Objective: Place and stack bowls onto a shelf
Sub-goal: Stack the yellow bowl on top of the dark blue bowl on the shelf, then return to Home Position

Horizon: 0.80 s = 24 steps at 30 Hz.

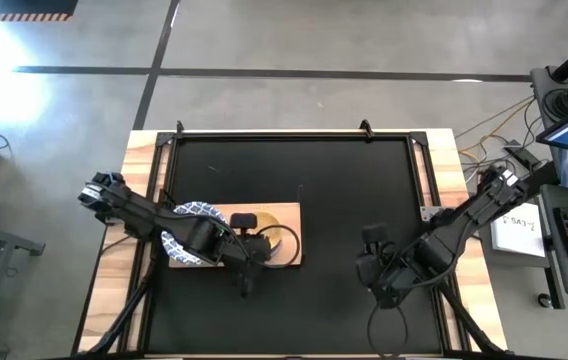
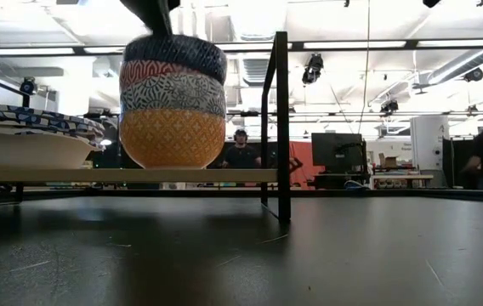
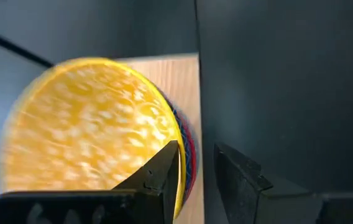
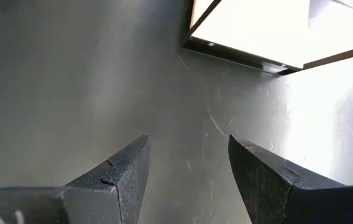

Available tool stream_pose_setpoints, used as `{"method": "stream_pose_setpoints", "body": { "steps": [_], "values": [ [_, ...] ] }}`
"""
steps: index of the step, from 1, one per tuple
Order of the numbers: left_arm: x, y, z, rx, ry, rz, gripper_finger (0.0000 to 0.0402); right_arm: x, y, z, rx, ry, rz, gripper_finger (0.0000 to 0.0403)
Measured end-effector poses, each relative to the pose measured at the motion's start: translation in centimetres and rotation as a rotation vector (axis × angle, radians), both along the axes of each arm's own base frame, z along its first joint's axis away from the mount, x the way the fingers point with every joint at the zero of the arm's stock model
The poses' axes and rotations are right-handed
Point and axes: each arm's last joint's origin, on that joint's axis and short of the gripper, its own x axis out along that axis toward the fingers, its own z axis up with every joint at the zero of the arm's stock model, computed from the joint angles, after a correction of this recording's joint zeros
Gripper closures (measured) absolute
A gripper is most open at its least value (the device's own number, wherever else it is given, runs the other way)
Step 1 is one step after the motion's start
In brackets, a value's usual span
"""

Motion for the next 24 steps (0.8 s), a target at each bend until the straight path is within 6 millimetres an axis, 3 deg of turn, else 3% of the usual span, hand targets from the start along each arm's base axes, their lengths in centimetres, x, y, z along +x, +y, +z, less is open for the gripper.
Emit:
{"method": "stream_pose_setpoints", "body": {
  "steps": [7,13,18,24],
  "values": [
    [-0.2,-1.3,3.5,0.006,-0.108,-0.096,0.0319,-1.1,-1.9,2.2,0.049,-0.076,-0.016,0.0197],
    [-2.2,-1.3,5.1,0.081,-0.140,-0.071,0.0319,-2.7,-3.3,3.7,0.136,-0.247,0.036,0.0197],
    [-4.5,-0.5,6.4,0.100,-0.156,0.034,0.0319,-4.3,-4.5,3.3,0.190,-0.372,0.074,0.0197],
    [-7.2,-0.4,8.2,0.107,-0.252,0.090,0.0319,-5.8,-5.8,1.1,0.240,-0.507,0.100,0.0197]
  ]
}}
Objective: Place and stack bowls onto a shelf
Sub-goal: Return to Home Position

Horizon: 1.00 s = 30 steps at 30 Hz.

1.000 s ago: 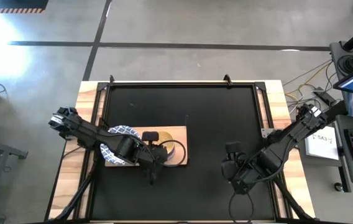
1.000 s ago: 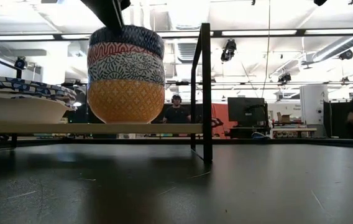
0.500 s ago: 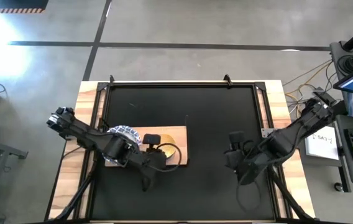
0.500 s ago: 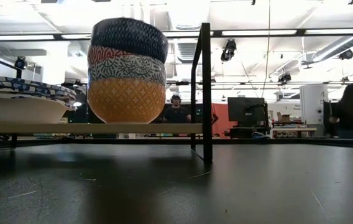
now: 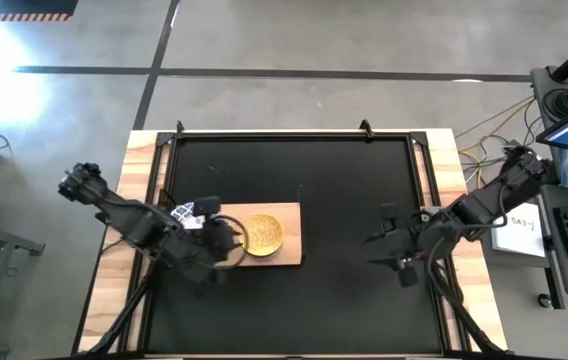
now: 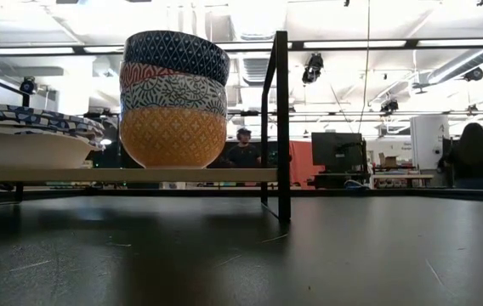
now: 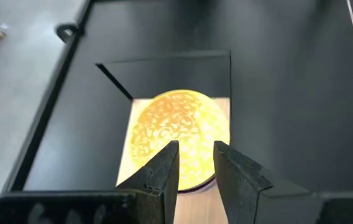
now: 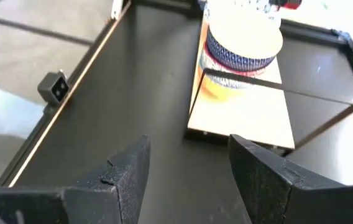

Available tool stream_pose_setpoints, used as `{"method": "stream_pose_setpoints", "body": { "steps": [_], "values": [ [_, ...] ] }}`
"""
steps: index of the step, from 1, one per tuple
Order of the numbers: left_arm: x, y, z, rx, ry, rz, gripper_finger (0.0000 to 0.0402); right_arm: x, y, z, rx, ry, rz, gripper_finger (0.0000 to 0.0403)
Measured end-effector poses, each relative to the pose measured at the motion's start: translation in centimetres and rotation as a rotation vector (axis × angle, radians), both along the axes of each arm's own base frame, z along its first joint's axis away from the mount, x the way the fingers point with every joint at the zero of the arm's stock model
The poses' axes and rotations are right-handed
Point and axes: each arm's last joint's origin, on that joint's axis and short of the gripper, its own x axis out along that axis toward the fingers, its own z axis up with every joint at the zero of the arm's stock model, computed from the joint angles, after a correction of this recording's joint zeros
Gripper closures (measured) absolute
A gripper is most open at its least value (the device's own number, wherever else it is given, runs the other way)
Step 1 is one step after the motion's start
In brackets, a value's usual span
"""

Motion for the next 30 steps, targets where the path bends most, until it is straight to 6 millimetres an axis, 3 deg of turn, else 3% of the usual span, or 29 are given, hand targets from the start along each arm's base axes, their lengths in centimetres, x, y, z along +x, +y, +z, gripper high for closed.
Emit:
{"method": "stream_pose_setpoints", "body": {
  "steps": [6,13,20,30],
  "values": [
    [-3.2,-0.2,-0.3,0.018,-0.102,0.066,0.0319,-0.5,-0.9,-2.9,-0.001,-0.095,0.018,0.0197],
    [-6.6,0.6,-3.3,-0.037,-0.220,0.183,0.0319,-0.8,-2.2,-6.0,0.017,-0.111,-0.018,0.0197],
    [-7.3,1.1,-5.5,-0.052,-0.285,0.158,0.0319,-0.5,-3.7,-8.4,0.049,-0.211,-0.060,0.0197],
    [-7.6,1.5,-5.5,-0.018,-0.300,0.147,0.0319,0.3,-7.8,-11.4,0.099,-0.244,-0.149,0.0197]
  ]
}}
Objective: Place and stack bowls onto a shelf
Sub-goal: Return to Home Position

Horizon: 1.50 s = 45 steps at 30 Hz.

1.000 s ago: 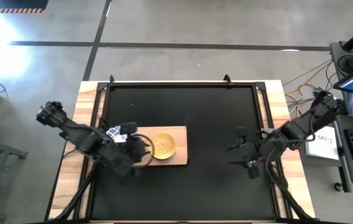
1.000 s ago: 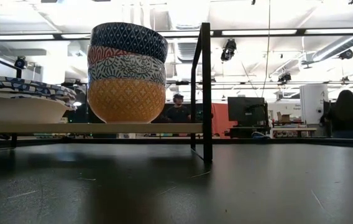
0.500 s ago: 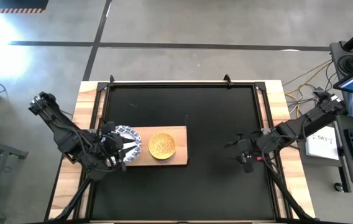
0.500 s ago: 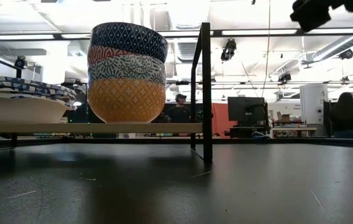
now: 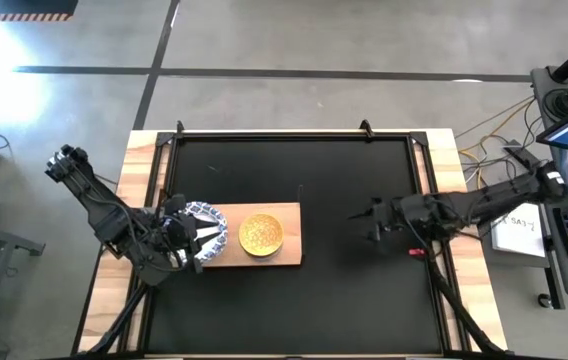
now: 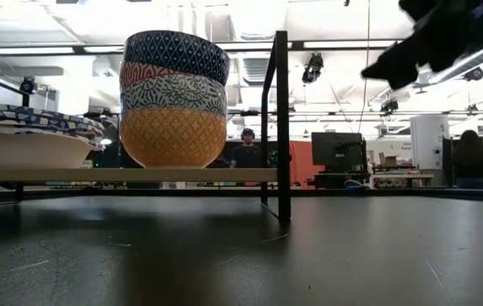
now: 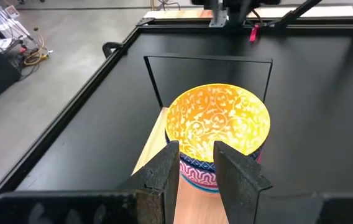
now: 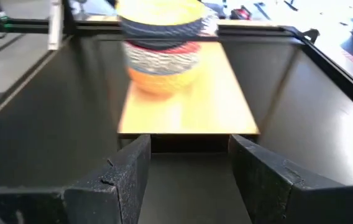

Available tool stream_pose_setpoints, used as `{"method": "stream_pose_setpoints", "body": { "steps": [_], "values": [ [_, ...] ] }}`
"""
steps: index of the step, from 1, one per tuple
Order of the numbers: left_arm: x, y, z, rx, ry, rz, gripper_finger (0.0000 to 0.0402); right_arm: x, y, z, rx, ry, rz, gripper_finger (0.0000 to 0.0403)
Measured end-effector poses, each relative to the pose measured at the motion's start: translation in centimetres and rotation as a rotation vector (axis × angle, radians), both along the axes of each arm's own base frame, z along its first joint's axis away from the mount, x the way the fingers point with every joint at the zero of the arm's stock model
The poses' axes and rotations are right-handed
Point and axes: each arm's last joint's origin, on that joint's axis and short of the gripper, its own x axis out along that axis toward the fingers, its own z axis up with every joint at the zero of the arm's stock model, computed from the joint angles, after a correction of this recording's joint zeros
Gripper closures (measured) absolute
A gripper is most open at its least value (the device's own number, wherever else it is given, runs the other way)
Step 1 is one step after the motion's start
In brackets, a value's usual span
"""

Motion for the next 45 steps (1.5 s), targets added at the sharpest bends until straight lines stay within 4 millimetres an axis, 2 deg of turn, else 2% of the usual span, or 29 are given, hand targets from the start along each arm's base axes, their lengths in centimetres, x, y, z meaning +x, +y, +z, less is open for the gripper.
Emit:
{"method": "stream_pose_setpoints", "body": {
  "steps": [8,18,25,37,45],
  "values": [
    [0.0,0.0,0.0,0.005,0.002,-0.003,0.0319,-0.5,-3.3,-1.2,0.035,0.017,-0.081,0.0197],
    [-0.1,0.1,-0.1,0.019,0.015,-0.002,0.0319,-2.7,-5.1,-1.7,-0.047,-0.053,-0.182,0.0197],
    [-0.2,0.4,-0.1,0.072,0.000,0.034,0.0319,-4.1,-5.4,-3.1,-0.037,-0.104,-0.227,0.0197],
    [-0.2,0.4,-0.1,0.053,-0.016,0.053,0.0319,-6.1,-5.0,-2.4,-0.088,-0.289,-0.235,0.0197],
    [-0.2,0.4,-0.1,0.050,-0.017,0.055,0.0319,-6.7,-4.9,-3.2,-0.094,-0.330,-0.237,0.0197]
  ]
}}
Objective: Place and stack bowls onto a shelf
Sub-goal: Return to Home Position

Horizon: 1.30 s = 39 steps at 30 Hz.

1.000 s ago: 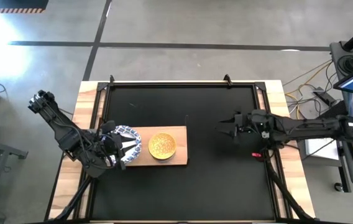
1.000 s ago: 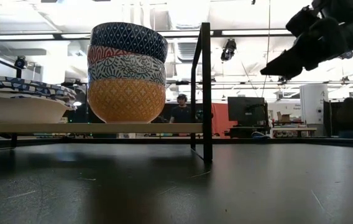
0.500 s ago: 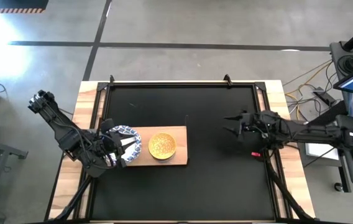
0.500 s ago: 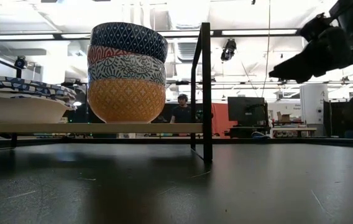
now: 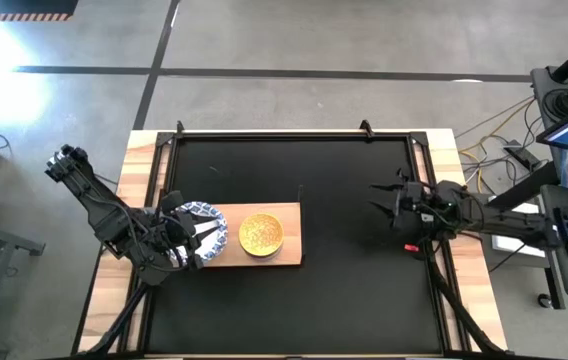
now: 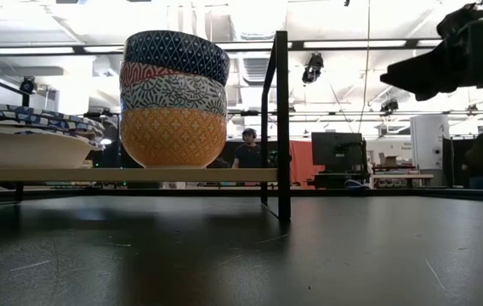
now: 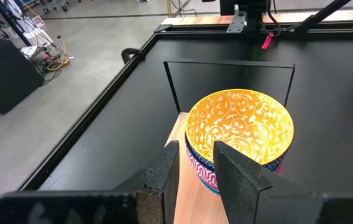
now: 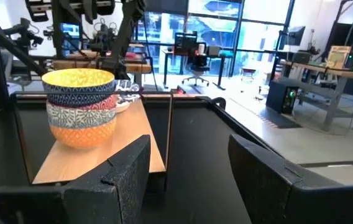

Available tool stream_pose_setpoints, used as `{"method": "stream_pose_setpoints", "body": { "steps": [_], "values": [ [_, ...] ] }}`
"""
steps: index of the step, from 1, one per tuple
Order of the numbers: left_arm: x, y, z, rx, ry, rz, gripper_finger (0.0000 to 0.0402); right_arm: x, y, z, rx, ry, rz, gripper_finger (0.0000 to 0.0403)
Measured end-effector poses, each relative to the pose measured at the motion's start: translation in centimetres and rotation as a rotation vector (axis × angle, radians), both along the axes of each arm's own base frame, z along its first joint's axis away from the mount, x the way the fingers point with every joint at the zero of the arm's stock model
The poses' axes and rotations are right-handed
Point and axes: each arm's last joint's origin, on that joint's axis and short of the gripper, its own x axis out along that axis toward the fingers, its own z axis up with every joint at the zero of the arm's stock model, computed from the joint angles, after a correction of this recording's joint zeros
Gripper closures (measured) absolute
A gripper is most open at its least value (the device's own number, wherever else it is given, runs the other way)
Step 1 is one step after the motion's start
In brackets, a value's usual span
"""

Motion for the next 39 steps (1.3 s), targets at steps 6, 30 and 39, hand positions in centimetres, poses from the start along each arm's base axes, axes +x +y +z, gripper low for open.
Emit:
{"method": "stream_pose_setpoints", "body": {
  "steps": [6,30,39],
  "values": [
    [0.0,0.0,0.0,0.000,0.000,0.000,0.0319,-0.3,0.1,-0.5,0.000,-0.023,0.000,0.0197],
    [0.0,-0.3,-0.3,-0.016,0.094,-0.104,0.0319,-0.7,-0.9,-1.4,0.240,-0.087,-0.344,0.0197],
    [0.0,-0.3,-0.3,0.020,0.120,-0.138,0.0319,-0.7,-1.0,-1.4,0.072,-0.023,-0.390,0.0197]
  ]
}}
